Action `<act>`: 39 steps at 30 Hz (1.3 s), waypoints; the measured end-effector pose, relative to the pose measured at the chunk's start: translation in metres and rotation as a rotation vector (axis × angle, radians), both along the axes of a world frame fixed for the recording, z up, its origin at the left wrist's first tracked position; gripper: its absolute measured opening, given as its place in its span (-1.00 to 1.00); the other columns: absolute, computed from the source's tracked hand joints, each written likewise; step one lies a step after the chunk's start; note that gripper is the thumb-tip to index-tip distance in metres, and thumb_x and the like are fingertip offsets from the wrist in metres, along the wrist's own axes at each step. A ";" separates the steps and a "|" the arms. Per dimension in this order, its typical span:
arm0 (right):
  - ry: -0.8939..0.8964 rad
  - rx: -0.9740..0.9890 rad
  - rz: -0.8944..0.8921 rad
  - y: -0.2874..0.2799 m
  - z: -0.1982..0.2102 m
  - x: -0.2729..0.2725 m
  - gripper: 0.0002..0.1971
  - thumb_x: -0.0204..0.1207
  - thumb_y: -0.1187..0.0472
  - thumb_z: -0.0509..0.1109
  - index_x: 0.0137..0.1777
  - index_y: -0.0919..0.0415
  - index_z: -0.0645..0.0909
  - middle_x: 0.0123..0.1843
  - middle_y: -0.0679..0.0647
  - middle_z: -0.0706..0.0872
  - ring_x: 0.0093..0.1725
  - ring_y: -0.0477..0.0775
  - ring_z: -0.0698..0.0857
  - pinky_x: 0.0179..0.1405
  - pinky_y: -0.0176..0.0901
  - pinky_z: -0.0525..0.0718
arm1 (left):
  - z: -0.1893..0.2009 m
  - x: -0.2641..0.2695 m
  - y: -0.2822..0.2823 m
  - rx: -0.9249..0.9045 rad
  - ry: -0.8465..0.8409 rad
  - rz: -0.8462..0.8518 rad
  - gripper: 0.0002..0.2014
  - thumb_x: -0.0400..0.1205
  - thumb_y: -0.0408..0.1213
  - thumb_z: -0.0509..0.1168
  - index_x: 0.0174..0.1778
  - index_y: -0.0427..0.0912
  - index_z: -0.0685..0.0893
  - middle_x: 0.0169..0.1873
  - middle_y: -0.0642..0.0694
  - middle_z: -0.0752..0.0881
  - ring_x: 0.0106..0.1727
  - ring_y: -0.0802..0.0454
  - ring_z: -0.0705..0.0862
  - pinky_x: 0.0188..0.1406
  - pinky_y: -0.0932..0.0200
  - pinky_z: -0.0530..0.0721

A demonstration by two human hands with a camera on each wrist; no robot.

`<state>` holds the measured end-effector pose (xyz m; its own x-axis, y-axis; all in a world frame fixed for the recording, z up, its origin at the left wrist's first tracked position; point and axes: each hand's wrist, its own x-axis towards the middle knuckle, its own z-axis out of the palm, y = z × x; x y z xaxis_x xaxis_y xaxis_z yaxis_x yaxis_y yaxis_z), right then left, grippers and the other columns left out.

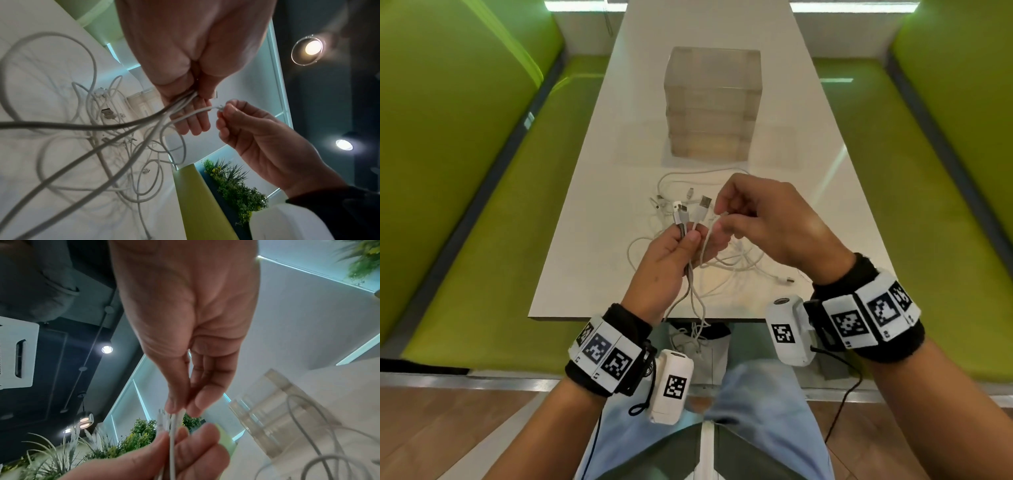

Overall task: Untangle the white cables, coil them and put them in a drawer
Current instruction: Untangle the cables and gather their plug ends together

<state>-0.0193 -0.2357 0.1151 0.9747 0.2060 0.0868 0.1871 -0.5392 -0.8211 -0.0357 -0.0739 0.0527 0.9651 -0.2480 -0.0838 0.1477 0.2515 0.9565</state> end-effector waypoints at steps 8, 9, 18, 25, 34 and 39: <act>0.231 0.422 -0.051 0.011 -0.015 0.005 -0.67 0.34 0.37 0.57 -0.03 0.23 0.48 -0.09 0.24 0.69 -0.39 0.16 0.72 -0.42 -0.10 0.71 | -0.004 0.006 0.005 0.061 -0.047 0.087 -0.83 0.74 -0.39 0.07 0.03 -0.24 0.58 -0.33 -0.03 0.78 -0.15 -0.01 0.77 0.05 0.09 0.68; 0.310 0.344 0.011 0.009 -0.020 0.004 -0.64 0.34 0.36 0.57 0.02 0.22 0.48 -0.01 0.16 0.67 -0.39 0.08 0.70 -0.44 -0.16 0.69 | -0.003 0.009 0.008 0.017 -0.033 0.129 -0.82 0.75 -0.39 0.05 -0.02 -0.22 0.56 -0.40 0.01 0.74 -0.22 0.02 0.75 0.01 0.10 0.67; 0.292 -0.070 0.150 0.011 -0.087 0.024 -0.90 0.58 0.27 0.34 -0.18 0.19 0.57 -0.30 -0.10 0.66 -0.45 -0.24 0.61 -0.41 -0.28 0.59 | 0.018 0.021 0.035 -0.281 -0.004 0.221 -0.78 0.76 -0.36 -0.02 -0.12 -0.17 0.50 -0.51 0.05 0.53 -0.53 0.19 0.39 -0.37 0.27 0.55; 0.292 0.197 0.228 -0.001 -0.057 0.043 -0.82 0.58 0.18 0.35 0.01 0.24 0.74 -0.13 0.00 0.78 -0.42 -0.05 0.61 -0.50 -0.35 0.47 | 0.012 0.024 0.052 -0.257 0.010 0.330 -0.76 0.77 -0.36 -0.01 -0.13 -0.16 0.51 -0.51 0.06 0.52 -0.56 0.21 0.33 -0.47 0.33 0.44; 0.350 0.559 -0.065 0.010 -0.060 0.051 -0.88 0.63 0.30 0.25 0.12 0.14 0.52 -0.22 0.10 0.77 -0.52 0.00 0.59 -0.65 -0.30 0.43 | 0.005 0.022 0.049 -0.265 0.048 0.311 -0.77 0.77 -0.35 0.00 -0.13 -0.15 0.51 -0.52 0.06 0.51 -0.56 0.21 0.33 -0.48 0.33 0.45; 0.167 0.417 -0.024 0.008 -0.058 0.047 -0.84 0.65 0.39 0.12 0.00 0.11 0.42 -0.18 0.07 0.76 -0.51 0.07 0.65 -0.60 -0.18 0.53 | 0.002 0.023 0.050 -0.300 0.055 0.312 -0.76 0.77 -0.36 -0.02 -0.13 -0.17 0.50 -0.53 0.06 0.49 -0.56 0.20 0.31 -0.50 0.34 0.41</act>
<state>0.0277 -0.2273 0.0566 0.9865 0.1639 -0.0015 0.0248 -0.1584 -0.9871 -0.0124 -0.0239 0.0551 0.9939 0.0335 -0.1054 0.0690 0.5575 0.8273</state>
